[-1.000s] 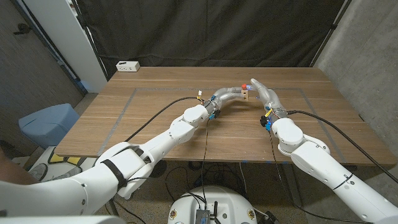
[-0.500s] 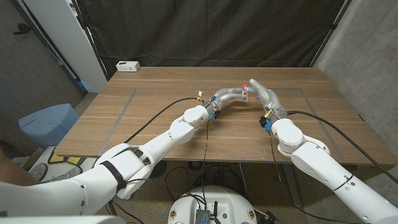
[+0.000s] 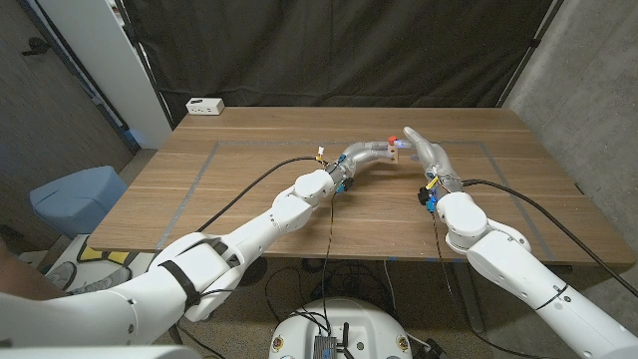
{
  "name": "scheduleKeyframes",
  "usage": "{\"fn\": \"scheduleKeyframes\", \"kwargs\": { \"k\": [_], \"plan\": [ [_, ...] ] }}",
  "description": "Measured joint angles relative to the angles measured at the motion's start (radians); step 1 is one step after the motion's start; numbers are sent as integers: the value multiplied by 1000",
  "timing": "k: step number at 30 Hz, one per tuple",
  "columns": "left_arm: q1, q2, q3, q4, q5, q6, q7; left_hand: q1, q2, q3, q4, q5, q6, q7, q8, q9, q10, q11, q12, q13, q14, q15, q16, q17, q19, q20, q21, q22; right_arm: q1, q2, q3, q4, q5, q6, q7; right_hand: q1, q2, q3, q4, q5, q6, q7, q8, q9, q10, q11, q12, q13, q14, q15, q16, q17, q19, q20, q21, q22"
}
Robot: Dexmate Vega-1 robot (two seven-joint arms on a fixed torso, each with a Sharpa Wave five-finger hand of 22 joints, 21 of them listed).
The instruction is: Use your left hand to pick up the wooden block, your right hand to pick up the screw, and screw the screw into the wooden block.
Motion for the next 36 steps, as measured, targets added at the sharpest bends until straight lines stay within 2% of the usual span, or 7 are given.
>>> {"fn": "scheduleKeyframes", "kwargs": {
  "k": [10, 15, 19, 26, 28, 32, 36],
  "plan": [
    [5, 4, 2, -15, 3, 4, 6, 0, 0, 0, 0, 0, 0, 0, 0, -1, 0, 2, 0, 0, 0, 0, 0, 0, 0, 0, 0, 0, -16, 2, 16, -6, -4, 8, -14, 0, 0, 0, 0, 0, -54, -12, -39, 0, -10, 16, -12, 0, 10, 0, 0, 0, 18, -8, 0, 0],
    [8, 7, 3, -25, 5, 9, 8, 0, 0, 0, 0, 0, 0, 0, 0, -1, 0, 2, 0, 0, 0, 0, 0, 0, 0, 0, 0, 0, -17, 2, 22, -3, -4, 16, -9, 0, 0, 0, 0, 0, -95, -23, -51, 0, -32, 13, -23, 0, 5, 6, -6, 0, 17, -8, -5, 0],
    [9, 10, 3, -32, 6, 11, 10, 0, 0, 0, 0, 0, 0, 0, 0, -1, 0, 2, 0, 0, 0, 0, 0, 0, 0, 0, 0, 0, -17, 2, 24, 4, -1, 24, 2, 0, 0, 0, 0, 0, -127, -32, -62, 0, -51, 18, -31, 0, -8, 11, -9, 0, -3, -28, -16, 0],
    [11, 12, 5, -38, 8, 15, 12, -1, -1, 0, 0, -2, 0, 0, 0, 0, 3, -2, 0, 0, 0, 0, 0, 0, 0, 0, 0, 0, -9, -1, 28, 18, 11, 37, 23, -10, -9, 0, 0, 0, -191, -36, -62, 0, -98, 25, -35, 0, -45, 18, -23, 2, -32, -39, -20, 0],
    [11, 12, 5, -39, 8, 15, 12, -3, -3, 0, 0, -2, 0, 0, 0, 0, 3, -2, 0, 0, 0, 0, 0, 0, 0, 0, 0, 0, -7, -2, 29, 21, 14, 40, 29, -14, -6, 0, 0, 0, -199, -38, -62, 0, -110, 20, -36, 0, -53, 20, -23, 2, -39, -45, -20, 0],
    [11, 12, 6, -40, 9, 16, 13, -3, -3, 0, 0, -2, 0, 0, 0, 0, 3, -2, 0, 0, 0, 0, 0, 0, 3, -3, 0, 0, -3, -4, 30, 30, 20, 48, 40, -19, -11, 0, 0, 0, -218, -41, -62, 0, -131, 20, -42, 0, -68, 24, -27, 2, -55, -39, -27, 0],
    [11, 12, 7, -40, 10, 16, 13, -3, -3, 0, 0, -2, 0, 0, 0, 0, 3, -2, 0, 0, 0, 0, 0, 0, 3, -3, 0, 0, 1, -7, 31, 37, 25, 55, 51, -29, -11, 0, 0, 0, -244, -47, -62, 0, -153, 31, -42, 0, -85, 26, -30, 2, -72, -42, -27, 0]
  ]
}}
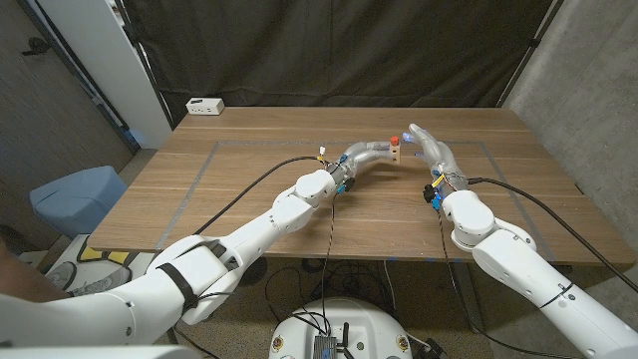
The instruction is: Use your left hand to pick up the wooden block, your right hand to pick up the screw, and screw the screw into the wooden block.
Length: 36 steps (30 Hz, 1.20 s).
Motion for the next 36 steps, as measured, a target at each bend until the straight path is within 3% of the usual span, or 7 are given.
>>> {"fn": "scheduleKeyframes", "kwargs": {
  "k": [16, 36],
  "plan": [
    [-1, 1, 2, -13, 2, 8, 2, -9, 2, 1, -1, 2, 0, 0, 0, -1, 0, 0, 4, 0, 0, 0, 0, 0, 0, 0, 0, 0, 9, -16, 3, 22, 28, 30, 51, -30, -7, -7, 14, 0, -102, -16, -8, 5, -105, 13, 0, 0, -50, 15, -4, 5, -60, 11, 0, 0],
    [7, 7, 3, -29, 3, 17, 6, -9, 1, 1, -1, 2, 0, 0, 0, 0, -2, 2, 3, 0, 0, 0, 0, 0, -1, 1, 0, 0, 25, -37, -7, 28, 42, 35, 88, -49, -7, -11, 18, 0, -107, -14, 0, 5, -117, 14, 0, 0, -50, 15, -4, 4, -81, 22, 0, 0]
  ]
}}
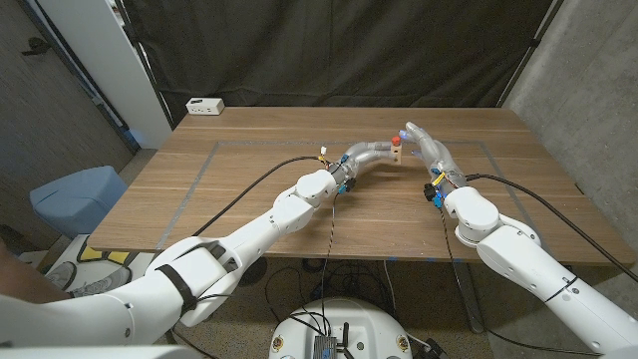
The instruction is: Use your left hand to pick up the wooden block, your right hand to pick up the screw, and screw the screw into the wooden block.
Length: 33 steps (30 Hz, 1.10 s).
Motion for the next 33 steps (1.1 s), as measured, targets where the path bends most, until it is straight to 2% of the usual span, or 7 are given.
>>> {"fn": "scheduleKeyframes", "kwargs": {
  "k": [14, 33],
  "plan": [
    [1, 1, 0, -1, 0, 0, 2, 0, 0, 0, 0, -2, 0, 0, 0, 0, -1, 1, -1, 0, 0, 0, 0, 0, 0, 0, 0, 0, 5, -8, -4, -2, 6, -12, 6, 0, 0, 0, 0, 0, 24, 23, 13, 0, 0, 0, 9, 0, 0, 0, 5, 0, -4, 4, 0, 0],
    [-3, -7, 0, 17, -1, -5, 0, 1, 2, 0, 0, -5, 0, 0, 0, 0, -3, 0, -4, -1, 0, 0, 0, 0, 0, 0, 0, 0, 3, -13, -5, -11, 10, -29, -4, 0, 0, 0, 0, 0, 93, 33, 31, -4, 40, -21, 23, 0, -6, -6, 13, -3, 10, 9, 5, 0]
  ]
}}
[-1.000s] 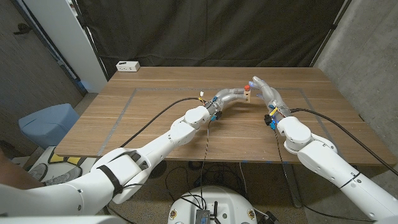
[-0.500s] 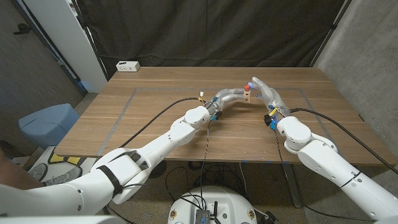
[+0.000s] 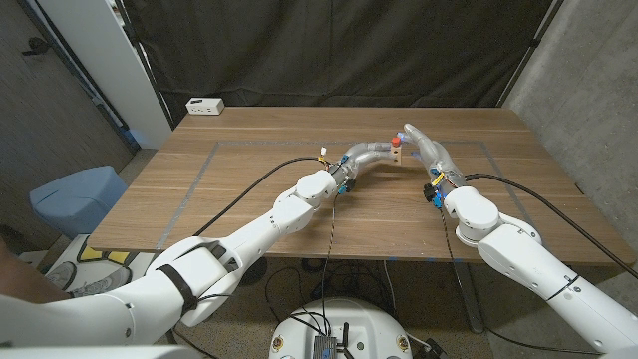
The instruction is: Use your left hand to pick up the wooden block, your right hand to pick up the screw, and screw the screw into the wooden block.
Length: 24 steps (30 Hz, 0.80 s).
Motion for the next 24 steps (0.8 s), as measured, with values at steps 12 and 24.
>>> {"fn": "scheduleKeyframes", "kwargs": {
  "k": [12, 24],
  "plan": [
    [-10, -8, -1, 22, -3, -10, -9, 0, 0, 1, -1, 1, 0, 0, 0, 0, 4, 4, 3, 0, 0, 0, 0, 0, 0, 0, 0, 0, -4, -1, 1, -8, 2, -12, -13, 0, 0, 4, -4, 0, 27, 6, 4, 0, 22, -9, 0, 0, 1, 0, 0, 0, 7, 4, 8, 0],
    [-16, -13, -3, 39, -8, -15, -16, -1, 1, 1, -1, 1, 0, 0, 0, 0, 2, 6, 3, 0, 0, 0, 0, 0, 0, 0, 0, 0, -3, 5, -2, -9, 2, -21, -24, 0, 0, 10, -10, 0, 62, 10, 12, 0, 45, -9, 7, 0, 13, -5, 8, -5, 18, 4, 8, 0]
  ]
}}
